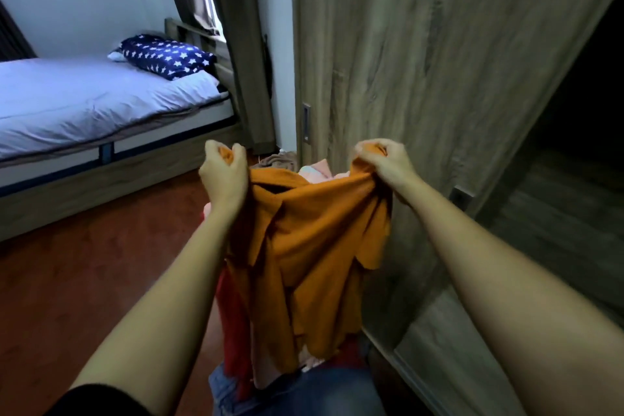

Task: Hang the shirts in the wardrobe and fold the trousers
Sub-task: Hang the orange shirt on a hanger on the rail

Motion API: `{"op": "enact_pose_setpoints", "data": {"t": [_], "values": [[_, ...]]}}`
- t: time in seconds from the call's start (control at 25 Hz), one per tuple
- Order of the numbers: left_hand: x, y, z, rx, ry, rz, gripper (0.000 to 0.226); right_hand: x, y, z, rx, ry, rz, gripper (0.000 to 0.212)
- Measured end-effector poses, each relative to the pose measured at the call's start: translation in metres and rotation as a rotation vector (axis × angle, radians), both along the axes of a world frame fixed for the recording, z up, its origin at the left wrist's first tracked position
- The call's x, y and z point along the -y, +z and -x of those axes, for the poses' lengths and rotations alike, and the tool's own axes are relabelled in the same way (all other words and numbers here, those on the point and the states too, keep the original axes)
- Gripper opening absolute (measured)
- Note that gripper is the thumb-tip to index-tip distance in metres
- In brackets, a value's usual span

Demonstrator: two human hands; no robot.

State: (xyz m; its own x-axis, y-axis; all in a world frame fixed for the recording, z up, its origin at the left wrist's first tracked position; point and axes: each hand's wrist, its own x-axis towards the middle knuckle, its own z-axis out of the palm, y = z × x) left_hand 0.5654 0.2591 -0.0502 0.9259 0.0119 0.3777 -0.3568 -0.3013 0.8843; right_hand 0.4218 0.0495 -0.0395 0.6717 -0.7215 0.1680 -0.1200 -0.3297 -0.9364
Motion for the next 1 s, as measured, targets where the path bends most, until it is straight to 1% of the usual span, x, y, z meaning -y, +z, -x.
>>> {"op": "enact_pose_setpoints", "data": {"t": [0.04, 0.12, 0.16, 0.24, 0.28, 0.32, 0.36, 0.4, 0.44, 0.48, 0.52, 0.56, 0.6, 0.68, 0.76, 0.8, 0.84, 0.88, 0.92, 0.96, 1.0], "values": [[0.000, 0.017, 0.019, 0.029, -0.025, 0.023, 0.015, 0.002, 0.022, 0.032, 0.003, 0.014, 0.102, 0.014], [0.000, 0.034, 0.027, 0.058, -0.039, -0.016, 0.015, 0.011, 0.049, 0.061, 0.055, -0.018, 0.188, 0.021], [0.002, 0.039, 0.038, 0.054, -0.078, -0.096, 0.015, 0.014, 0.066, 0.086, 0.113, -0.054, 0.207, 0.022], [0.014, 0.044, 0.064, -0.043, -0.212, -0.309, 0.018, 0.016, 0.099, 0.135, 0.235, -0.092, 0.216, 0.019], [0.025, 0.047, 0.077, -0.074, -0.251, -0.435, 0.025, 0.019, 0.114, 0.154, 0.280, -0.104, 0.236, 0.017], [0.039, 0.048, 0.091, -0.076, -0.293, -0.522, 0.037, 0.019, 0.126, 0.169, 0.316, -0.112, 0.254, 0.015], [0.056, 0.050, 0.110, -0.055, -0.375, -0.530, 0.051, 0.017, 0.134, 0.179, 0.334, -0.120, 0.270, 0.014], [0.074, 0.053, 0.131, -0.011, -0.510, -0.443, 0.058, 0.016, 0.142, 0.188, 0.348, -0.125, 0.282, 0.013], [0.091, 0.058, 0.154, -0.009, -0.693, -0.280, 0.058, 0.014, 0.146, 0.194, 0.353, -0.121, 0.292, 0.012], [0.105, 0.065, 0.178, -0.048, -0.890, -0.109, 0.056, 0.012, 0.149, 0.200, 0.352, -0.115, 0.307, 0.011], [0.117, 0.072, 0.201, -0.094, -1.075, 0.015, 0.052, 0.010, 0.152, 0.208, 0.345, -0.115, 0.332, 0.012], [0.127, 0.078, 0.222, -0.109, -1.228, 0.086, 0.046, 0.010, 0.154, 0.218, 0.330, -0.121, 0.365, 0.012], [0.138, 0.081, 0.237, -0.078, -1.314, 0.109, 0.036, 0.012, 0.156, 0.227, 0.319, -0.122, 0.387, 0.012], [0.155, 0.086, 0.257, -0.022, -1.330, 0.195, 0.013, 0.018, 0.159, 0.250, 0.306, -0.165, 0.417, 0.010], [0.170, 0.098, 0.269, -0.053, -1.218, 0.316, 0.014, 0.028, 0.162, 0.278, 0.239, -0.252, 0.497, 0.009], [0.179, 0.105, 0.273, -0.038, -1.174, 0.333, 0.015, 0.033, 0.163, 0.293, 0.134, -0.287, 0.560, 0.009], [0.186, 0.114, 0.276, 0.020, -1.163, 0.320, 0.017, 0.036, 0.162, 0.307, -0.001, -0.277, 0.599, 0.002], [0.192, 0.124, 0.282, 0.092, -1.181, 0.293, 0.018, 0.039, 0.161, 0.319, -0.143, -0.245, 0.605, 0.010], [0.197, 0.134, 0.288, 0.146, -1.216, 0.268, 0.019, 0.040, 0.158, 0.329, -0.254, -0.199, 0.586, 0.024], [0.200, 0.142, 0.295, 0.174, -1.248, 0.253, 0.017, 0.042, 0.155, 0.335, -0.307, -0.187, 0.561, 0.031], [0.201, 0.147, 0.303, 0.173, -1.273, 0.251, 0.016, 0.044, 0.153, 0.339, -0.293, -0.213, 0.555, 0.027]]}}
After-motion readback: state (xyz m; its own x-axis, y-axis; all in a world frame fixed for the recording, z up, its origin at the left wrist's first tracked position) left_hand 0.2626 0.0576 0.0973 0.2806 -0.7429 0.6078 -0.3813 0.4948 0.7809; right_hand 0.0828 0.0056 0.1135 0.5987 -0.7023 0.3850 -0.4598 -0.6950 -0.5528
